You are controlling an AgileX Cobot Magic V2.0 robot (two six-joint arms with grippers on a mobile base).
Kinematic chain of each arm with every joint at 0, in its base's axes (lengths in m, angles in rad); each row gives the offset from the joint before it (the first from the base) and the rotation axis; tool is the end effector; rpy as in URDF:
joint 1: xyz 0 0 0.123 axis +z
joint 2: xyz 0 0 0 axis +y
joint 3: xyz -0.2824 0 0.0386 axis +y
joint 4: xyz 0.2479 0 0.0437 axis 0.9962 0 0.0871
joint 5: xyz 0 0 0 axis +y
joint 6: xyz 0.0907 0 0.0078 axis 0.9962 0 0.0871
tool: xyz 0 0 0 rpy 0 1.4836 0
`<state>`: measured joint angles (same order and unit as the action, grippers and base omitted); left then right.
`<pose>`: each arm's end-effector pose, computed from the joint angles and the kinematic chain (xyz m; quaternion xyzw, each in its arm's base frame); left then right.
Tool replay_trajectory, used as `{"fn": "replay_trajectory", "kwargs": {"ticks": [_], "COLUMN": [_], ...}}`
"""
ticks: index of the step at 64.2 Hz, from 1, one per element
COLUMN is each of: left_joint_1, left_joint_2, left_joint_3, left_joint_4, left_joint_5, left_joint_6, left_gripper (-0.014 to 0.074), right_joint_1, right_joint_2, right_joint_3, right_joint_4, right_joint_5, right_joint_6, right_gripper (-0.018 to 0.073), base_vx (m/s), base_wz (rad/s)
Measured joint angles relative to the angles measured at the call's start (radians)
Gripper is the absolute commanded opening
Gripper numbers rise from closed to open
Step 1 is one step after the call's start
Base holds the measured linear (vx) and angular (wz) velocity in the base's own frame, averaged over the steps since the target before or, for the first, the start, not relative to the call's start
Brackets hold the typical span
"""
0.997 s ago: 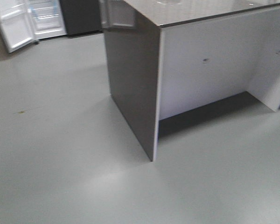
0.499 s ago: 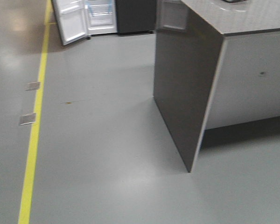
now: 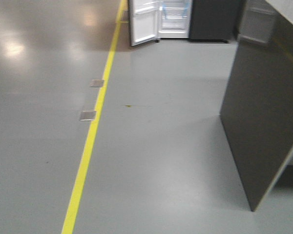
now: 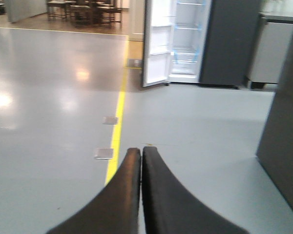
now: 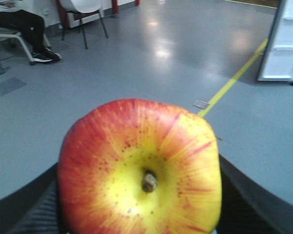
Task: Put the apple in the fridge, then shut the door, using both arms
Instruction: 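Drive the base away from the counter toward the open refrigerator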
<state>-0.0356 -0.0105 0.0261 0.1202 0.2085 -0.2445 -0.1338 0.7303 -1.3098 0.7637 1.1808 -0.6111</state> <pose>0.0560 0.0003 0.1860 -0.0425 0.7521 -0.0440 0.6562 0.0708 0.0493 0.4860 -0.2394 0.7666 0.1735 0.5700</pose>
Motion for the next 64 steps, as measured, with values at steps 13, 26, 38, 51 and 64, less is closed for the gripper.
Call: {"fn": "replay_trajectory", "kwargs": {"ticks": [13, 26, 38, 51, 64], "left_joint_1": [0.000, 0.000, 0.000, 0.000, 0.000], "left_joint_2": [0.000, 0.000, 0.000, 0.000, 0.000], "left_joint_3": [0.000, 0.000, 0.000, 0.000, 0.000], "left_joint_4": [0.000, 0.000, 0.000, 0.000, 0.000], "left_joint_5": [0.000, 0.000, 0.000, 0.000, 0.000], "left_joint_6": [0.000, 0.000, 0.000, 0.000, 0.000], "left_gripper": [-0.0006, -0.0006, -0.0006, -0.0006, -0.0006], "right_joint_1": [0.000, 0.000, 0.000, 0.000, 0.000], "right_joint_2": [0.000, 0.000, 0.000, 0.000, 0.000], "right_joint_3": [0.000, 0.000, 0.000, 0.000, 0.000], "right_joint_4": [0.000, 0.001, 0.001, 0.001, 0.001], "right_joint_5": [0.000, 0.000, 0.000, 0.000, 0.000], "right_joint_6": [0.000, 0.000, 0.000, 0.000, 0.000], "right_gripper": [-0.0004, -0.0004, -0.0004, -0.0004, -0.0004], "base_vx": [0.16, 0.18, 0.22, 0.24, 0.27], "base_wz": [0.41, 0.27, 0.13, 0.03, -0.02]}}
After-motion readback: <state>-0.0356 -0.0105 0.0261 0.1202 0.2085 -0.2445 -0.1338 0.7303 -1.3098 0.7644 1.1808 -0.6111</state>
